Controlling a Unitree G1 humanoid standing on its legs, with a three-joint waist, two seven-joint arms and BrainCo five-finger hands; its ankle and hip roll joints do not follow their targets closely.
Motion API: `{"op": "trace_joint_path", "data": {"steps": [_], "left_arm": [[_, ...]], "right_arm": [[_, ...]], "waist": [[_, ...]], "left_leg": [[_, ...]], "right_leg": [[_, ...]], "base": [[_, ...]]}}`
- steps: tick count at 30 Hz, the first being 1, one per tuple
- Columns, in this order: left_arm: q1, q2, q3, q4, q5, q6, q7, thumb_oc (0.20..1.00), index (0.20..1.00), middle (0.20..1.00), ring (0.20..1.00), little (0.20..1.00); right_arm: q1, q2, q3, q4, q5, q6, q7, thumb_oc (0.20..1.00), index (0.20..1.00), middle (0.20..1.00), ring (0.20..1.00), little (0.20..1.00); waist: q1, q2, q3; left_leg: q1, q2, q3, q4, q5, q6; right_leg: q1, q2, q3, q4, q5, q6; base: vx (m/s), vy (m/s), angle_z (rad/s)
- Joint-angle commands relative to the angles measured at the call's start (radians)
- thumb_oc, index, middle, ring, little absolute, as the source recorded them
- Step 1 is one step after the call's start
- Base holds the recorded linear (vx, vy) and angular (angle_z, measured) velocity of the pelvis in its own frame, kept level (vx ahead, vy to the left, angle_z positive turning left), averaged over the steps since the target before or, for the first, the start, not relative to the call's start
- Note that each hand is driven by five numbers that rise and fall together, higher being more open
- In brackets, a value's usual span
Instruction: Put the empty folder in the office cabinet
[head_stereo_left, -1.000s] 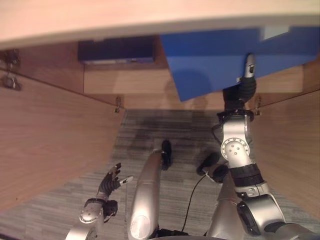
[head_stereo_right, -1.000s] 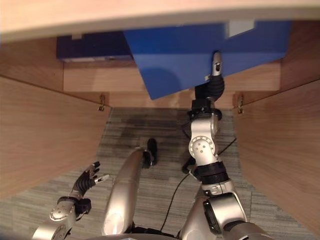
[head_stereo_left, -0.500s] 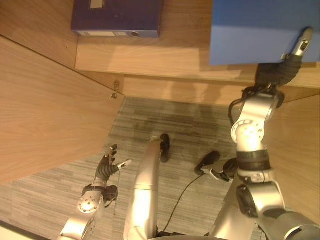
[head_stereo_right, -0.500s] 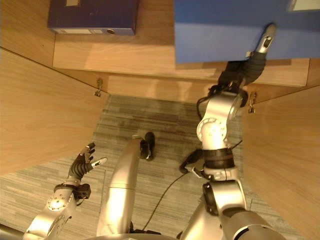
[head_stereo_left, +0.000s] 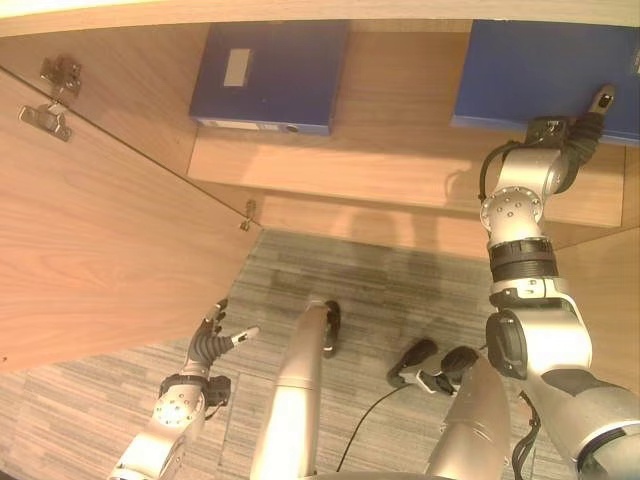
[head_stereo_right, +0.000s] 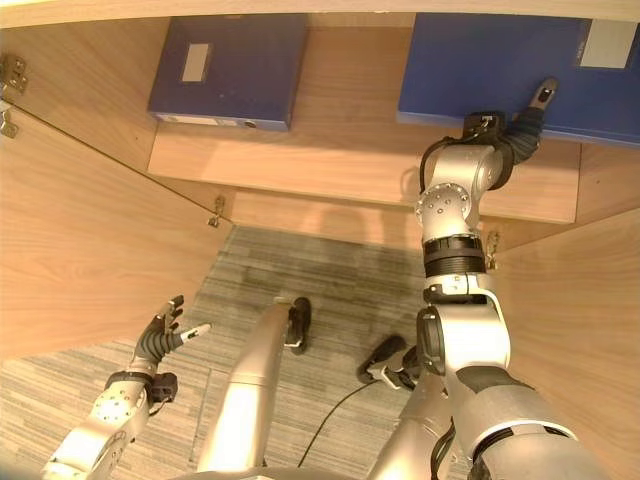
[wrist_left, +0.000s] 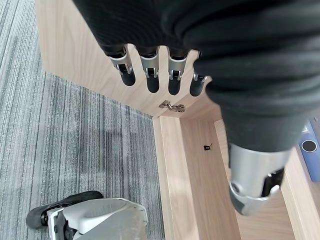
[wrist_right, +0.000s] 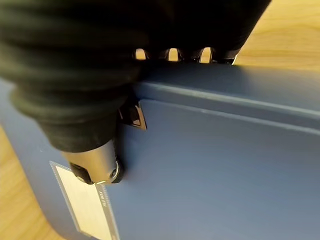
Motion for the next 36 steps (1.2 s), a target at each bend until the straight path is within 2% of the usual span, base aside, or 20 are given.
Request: {"op": "trace_joint_path", "data": {"steps": [1, 13, 14, 15, 24, 30, 31, 34, 36], "left_arm": [[0.006, 0.057, 0.008, -0.045, 0.009, -0.045, 0.01, 1.0, 1.0, 1.0, 1.0, 1.0], [-0.013, 0.062, -0.003, -0.022, 0.01, -0.053, 0.01, 1.0, 1.0, 1.0, 1.0, 1.0], [-0.014, 0.062, 0.001, -0.019, 0.01, -0.054, 0.008, 1.0, 1.0, 1.0, 1.0, 1.0], [-0.015, 0.063, 0.003, -0.019, 0.009, -0.054, 0.006, 1.0, 1.0, 1.0, 1.0, 1.0], [-0.012, 0.068, 0.024, -0.027, -0.004, -0.058, -0.022, 1.0, 1.0, 1.0, 1.0, 1.0], [-0.016, 0.061, 0.038, -0.017, -0.023, -0.067, -0.044, 1.0, 1.0, 1.0, 1.0, 1.0], [-0.015, 0.061, 0.047, -0.011, -0.023, -0.069, -0.053, 1.0, 1.0, 1.0, 1.0, 1.0], [-0.02, 0.066, 0.048, -0.005, -0.024, -0.067, -0.065, 1.0, 1.0, 1.0, 1.0, 1.0], [-0.024, 0.066, 0.05, -0.004, -0.025, -0.066, -0.068, 1.0, 1.0, 1.0, 1.0, 1.0]], "right_arm": [[-0.132, -0.094, 0.06, -0.003, -0.066, -0.013, 0.054, 0.2, 0.2, 0.2, 0.2, 0.2], [-0.163, -0.111, 0.087, 0.112, 0.018, -0.01, 0.146, 0.2, 0.2, 0.2, 0.2, 0.2], [-0.163, -0.115, 0.096, 0.116, 0.027, 0.001, 0.171, 0.401, 0.401, 0.401, 0.401, 0.401], [-0.165, -0.116, 0.103, 0.119, 0.04, 0.006, 0.189, 1.0, 1.0, 1.0, 1.0, 1.0], [-0.157, -0.138, 0.16, 0.125, 0.125, 0.042, 0.33, 1.0, 1.0, 1.0, 1.0, 1.0], [-0.157, -0.164, 0.248, 0.128, 0.099, 0.118, 0.412, 1.0, 1.0, 1.0, 1.0, 1.0], [-0.147, -0.183, 0.283, 0.14, 0.071, 0.156, 0.434, 1.0, 1.0, 1.0, 1.0, 1.0], [-0.146, -0.2, 0.319, 0.174, 0.037, 0.206, 0.458, 1.0, 1.0, 1.0, 1.0, 1.0], [-0.15, -0.205, 0.327, 0.189, 0.037, 0.218, 0.471, 1.0, 1.0, 1.0, 1.0, 1.0]], "waist": [[0.02, -0.013, 0.013], [0.034, -0.013, -0.005], [0.036, -0.014, -0.007], [0.037, -0.014, -0.007], [0.041, -0.016, -0.002], [0.042, -0.02, 0.004], [0.04, -0.021, 0.007], [0.035, -0.023, 0.01], [0.033, -0.023, 0.011]], "left_leg": [[0.032, -0.019, -0.016, -0.029, -0.079, 0.032], [-0.004, -0.023, -0.016, -0.02, -0.069, 0.027], [-0.005, -0.022, -0.015, -0.022, -0.067, 0.026], [-0.004, -0.021, -0.014, -0.023, -0.067, 0.025], [-0.002, -0.015, -0.012, -0.025, -0.063, 0.02], [-0.004, -0.009, -0.008, -0.02, -0.062, 0.02], [-0.003, -0.006, -0.006, -0.018, -0.062, 0.02], [-0.004, -0.003, -0.007, -0.015, -0.062, 0.021], [-0.006, -0.001, -0.005, -0.014, -0.063, 0.021]], "right_leg": [[0.072, 0.011, 0.153, -0.119, 0.035, 0.076], [0.036, -0.001, 0.157, -0.1, 0.036, 0.082], [0.035, -0.001, 0.157, -0.101, 0.037, 0.082], [0.036, -0.001, 0.156, -0.102, 0.039, 0.084], [0.031, -0.001, 0.158, -0.102, 0.042, 0.087], [0.021, -0.002, 0.163, -0.097, 0.047, 0.087], [0.019, -0.002, 0.165, -0.097, 0.049, 0.09], [0.016, -0.001, 0.167, -0.095, 0.049, 0.089], [0.013, -0.001, 0.168, -0.094, 0.049, 0.088]], "base": [[0.0, 0.0, 0.0], [0.0, -0.002, 0.01], [0.0, -0.01, 0.07], [-0.01, -0.009, 0.07], [0.0, -0.001, 0.02], [0.0, 0.0, 0.0], [0.0, 0.0, 0.0], [0.0, 0.0, 0.0], [0.0, 0.0, 0.0]]}}
